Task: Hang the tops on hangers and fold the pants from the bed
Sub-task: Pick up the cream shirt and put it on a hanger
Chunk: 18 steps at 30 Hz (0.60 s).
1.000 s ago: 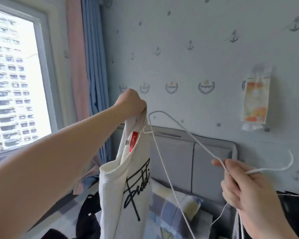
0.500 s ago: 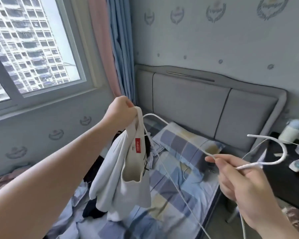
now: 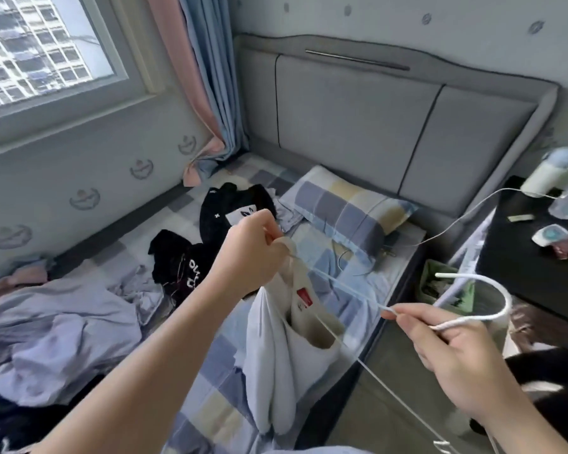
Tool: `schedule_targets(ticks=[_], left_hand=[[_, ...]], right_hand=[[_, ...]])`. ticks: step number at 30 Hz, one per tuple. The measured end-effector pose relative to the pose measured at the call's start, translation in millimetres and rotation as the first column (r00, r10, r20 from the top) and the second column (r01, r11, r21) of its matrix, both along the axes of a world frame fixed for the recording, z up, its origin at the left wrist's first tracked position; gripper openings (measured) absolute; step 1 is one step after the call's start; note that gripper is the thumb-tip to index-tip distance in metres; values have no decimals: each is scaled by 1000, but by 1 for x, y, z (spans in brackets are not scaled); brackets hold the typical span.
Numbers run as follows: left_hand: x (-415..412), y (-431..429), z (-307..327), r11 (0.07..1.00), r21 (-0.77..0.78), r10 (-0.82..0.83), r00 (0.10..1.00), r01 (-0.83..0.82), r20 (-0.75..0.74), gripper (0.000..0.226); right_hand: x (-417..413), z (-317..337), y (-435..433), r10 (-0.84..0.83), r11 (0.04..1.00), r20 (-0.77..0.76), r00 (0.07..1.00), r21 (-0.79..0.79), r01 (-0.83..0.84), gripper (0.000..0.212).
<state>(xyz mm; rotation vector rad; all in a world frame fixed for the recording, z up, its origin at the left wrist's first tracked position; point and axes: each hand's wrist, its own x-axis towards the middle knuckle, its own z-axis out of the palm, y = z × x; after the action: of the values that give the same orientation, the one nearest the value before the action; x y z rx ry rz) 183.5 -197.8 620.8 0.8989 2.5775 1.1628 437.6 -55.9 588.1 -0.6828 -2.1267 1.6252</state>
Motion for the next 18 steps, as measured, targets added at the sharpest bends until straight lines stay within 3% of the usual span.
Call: schedule_targets(ticks=[2, 4, 6, 12, 18], left_hand=[[17, 4, 0, 998, -22, -55, 998, 54, -28, 17], [29, 8, 2, 997, -13, -78, 996, 77, -39, 16], [39, 11, 6, 995, 25, -100, 995, 101, -23, 16], [76, 19, 5, 968, -3, -250, 966, 250, 64, 18], [82, 10, -8, 943, -94, -310, 946, 318, 92, 15]], right_hand=[[0, -2, -1, 10, 1000, 21, 1000, -10, -10, 30], [-3, 0, 2, 6, 1000, 47, 999, -25, -4, 20], [-6, 5, 1, 31, 999, 81, 996, -18, -29, 22], [-25, -16, -35, 56, 973, 178, 983, 209, -93, 22], [-21, -28, -50, -87, 994, -90, 992, 55, 92, 20]])
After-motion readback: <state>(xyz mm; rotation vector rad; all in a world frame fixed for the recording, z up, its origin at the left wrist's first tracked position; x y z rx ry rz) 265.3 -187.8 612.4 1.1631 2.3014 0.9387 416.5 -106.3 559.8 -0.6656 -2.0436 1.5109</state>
